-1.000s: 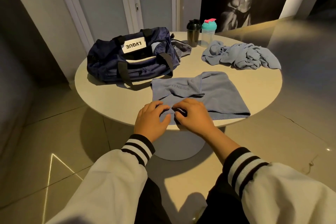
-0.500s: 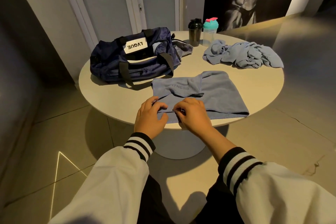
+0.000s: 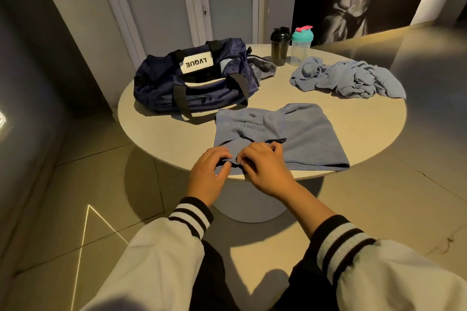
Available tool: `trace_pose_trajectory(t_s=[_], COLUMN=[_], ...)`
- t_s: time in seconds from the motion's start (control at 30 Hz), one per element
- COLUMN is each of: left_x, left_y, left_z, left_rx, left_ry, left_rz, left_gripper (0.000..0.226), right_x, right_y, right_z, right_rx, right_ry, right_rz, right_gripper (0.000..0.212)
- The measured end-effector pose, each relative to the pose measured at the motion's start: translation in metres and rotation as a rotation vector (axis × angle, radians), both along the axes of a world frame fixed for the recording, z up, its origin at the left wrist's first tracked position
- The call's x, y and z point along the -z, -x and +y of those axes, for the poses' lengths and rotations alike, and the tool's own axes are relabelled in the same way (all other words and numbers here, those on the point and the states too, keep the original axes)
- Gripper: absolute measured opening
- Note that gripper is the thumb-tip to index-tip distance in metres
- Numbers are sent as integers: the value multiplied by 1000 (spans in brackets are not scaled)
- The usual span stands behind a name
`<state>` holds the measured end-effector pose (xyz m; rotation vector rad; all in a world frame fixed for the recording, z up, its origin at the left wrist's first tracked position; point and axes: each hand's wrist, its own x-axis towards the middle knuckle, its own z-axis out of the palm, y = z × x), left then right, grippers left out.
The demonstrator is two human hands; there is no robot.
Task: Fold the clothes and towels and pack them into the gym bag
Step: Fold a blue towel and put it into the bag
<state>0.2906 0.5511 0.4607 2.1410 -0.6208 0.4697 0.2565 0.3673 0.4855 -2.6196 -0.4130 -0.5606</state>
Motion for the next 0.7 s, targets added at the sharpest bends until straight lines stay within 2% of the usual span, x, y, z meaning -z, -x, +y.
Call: trace_pose_trajectory(t_s=[0.2,0.4,0.53,0.7], left_x=[-4,-5,-5,-5], left_y=[1,2,2,1], left_z=[7,14,16,15], left_rx=[82,122,107,132], left_ry=[-26,-42,-68,-102], left_rz=[38,85,125,87], left_gripper=[8,21,22,29], right_x=[-1,-1,-1,-1], right_y=[-3,0,3,4], right_z=[-2,2,-2,-2], right_rx=[-108,-66,-79,-123], right_ry=[-80,11,-46,9], right_rz=[61,41,14,-6], right_gripper=[7,7,7,7])
